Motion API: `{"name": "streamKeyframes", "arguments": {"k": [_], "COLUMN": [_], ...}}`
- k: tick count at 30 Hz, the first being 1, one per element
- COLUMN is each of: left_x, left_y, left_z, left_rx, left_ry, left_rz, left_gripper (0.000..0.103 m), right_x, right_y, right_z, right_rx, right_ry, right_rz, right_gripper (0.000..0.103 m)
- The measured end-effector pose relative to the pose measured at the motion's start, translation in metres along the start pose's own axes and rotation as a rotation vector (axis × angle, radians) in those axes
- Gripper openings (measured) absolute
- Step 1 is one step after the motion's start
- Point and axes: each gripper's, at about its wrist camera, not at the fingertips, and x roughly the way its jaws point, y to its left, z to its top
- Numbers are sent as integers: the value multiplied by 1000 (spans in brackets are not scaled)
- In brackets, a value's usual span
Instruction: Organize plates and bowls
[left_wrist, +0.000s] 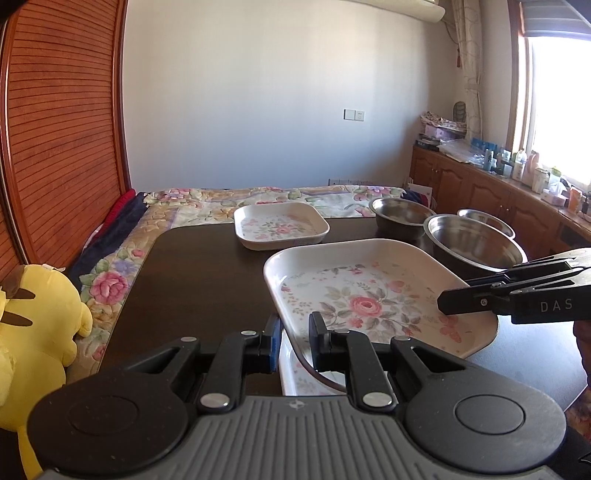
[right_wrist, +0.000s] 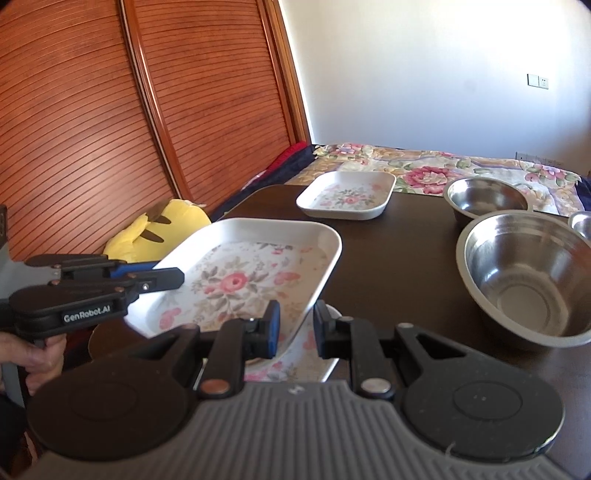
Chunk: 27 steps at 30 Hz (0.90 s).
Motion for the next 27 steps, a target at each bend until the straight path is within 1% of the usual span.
{"name": "streamKeyframes", "arguments": {"k": [12,27], "left_x": [9,18], "left_y": [0,0], "left_z": [-22,-30], "left_rx": [-17,-18], "left_ry": [51,77], "left_rz": [-14,-8], "left_gripper": [16,16], "right_x": [2,0], "right_y": [2,10], "right_z": [-18,-24], "right_rx": [10,-12], "right_ry": [28,43], "right_rz": [-11,-38], "right_gripper": [21,21]}}
